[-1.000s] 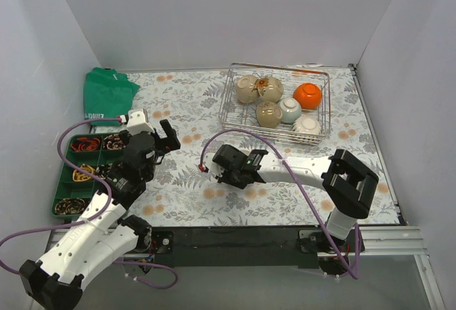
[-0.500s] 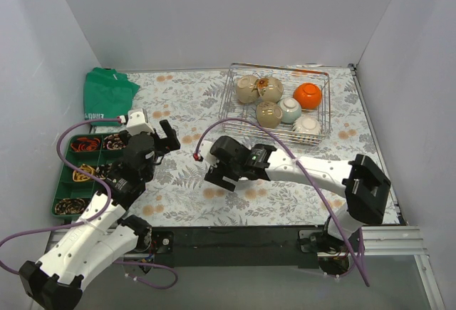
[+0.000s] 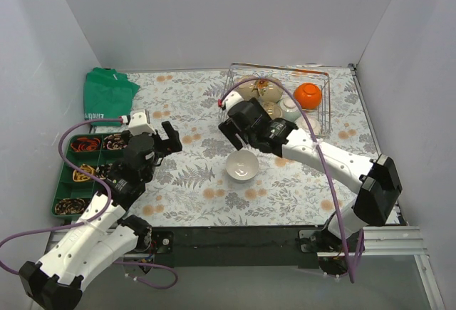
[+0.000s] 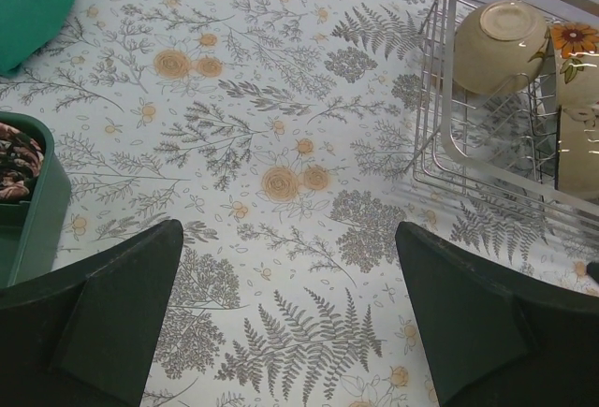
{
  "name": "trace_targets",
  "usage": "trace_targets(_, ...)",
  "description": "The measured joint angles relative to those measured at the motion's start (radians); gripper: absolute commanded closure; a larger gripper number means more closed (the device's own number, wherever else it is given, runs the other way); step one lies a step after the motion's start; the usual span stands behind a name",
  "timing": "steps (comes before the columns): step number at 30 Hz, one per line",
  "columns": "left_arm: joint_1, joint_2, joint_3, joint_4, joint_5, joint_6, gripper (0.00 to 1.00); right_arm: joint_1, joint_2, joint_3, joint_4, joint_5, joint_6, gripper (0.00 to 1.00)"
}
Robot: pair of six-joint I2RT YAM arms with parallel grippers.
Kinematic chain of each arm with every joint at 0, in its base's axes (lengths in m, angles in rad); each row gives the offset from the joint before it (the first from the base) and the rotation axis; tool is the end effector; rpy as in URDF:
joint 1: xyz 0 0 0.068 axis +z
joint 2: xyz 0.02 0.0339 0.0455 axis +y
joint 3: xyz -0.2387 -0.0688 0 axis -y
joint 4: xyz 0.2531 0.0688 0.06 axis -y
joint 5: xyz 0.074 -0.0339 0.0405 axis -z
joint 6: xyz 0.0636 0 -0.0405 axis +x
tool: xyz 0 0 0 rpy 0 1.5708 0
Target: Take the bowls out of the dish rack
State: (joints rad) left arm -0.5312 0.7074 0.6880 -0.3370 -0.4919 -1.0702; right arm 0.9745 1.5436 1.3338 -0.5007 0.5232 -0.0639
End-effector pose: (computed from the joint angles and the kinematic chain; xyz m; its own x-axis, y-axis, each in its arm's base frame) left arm 0.2003 -0.0828 0.2783 -0.2013 -0.7786 -0.5944 -0.2328 0.6274 -0.7431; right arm 0.2349 0.2895 0.2739 -0.3333 -0.5896 -0.7357 -0.5264 0.7638 -0.3736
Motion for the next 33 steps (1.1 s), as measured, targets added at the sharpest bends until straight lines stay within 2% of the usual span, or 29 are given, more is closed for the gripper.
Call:
trace_targets(7,0.0,0.004,-0.005,-0.001,0.033,0.0,0.02,-0.154,0.009,0.028,0.026,0.107,0.128,0.01)
trace_targets(14,0.0,0.004,-0.006,-0.003,0.049,-0.003,0.02,-0.232,0.102,0.053,0.093,0.15,0.195,0.01)
trace_targets(26,0.0,0.004,-0.006,-0.003,0.085,-0.008,0.02,-0.339,0.274,0.134,0.289,0.138,0.027,0.03)
trace_targets(33,0.0,0.004,-0.007,-0.003,0.089,-0.008,0.02,-0.4,0.393,0.259,0.36,0.093,-0.053,0.02)
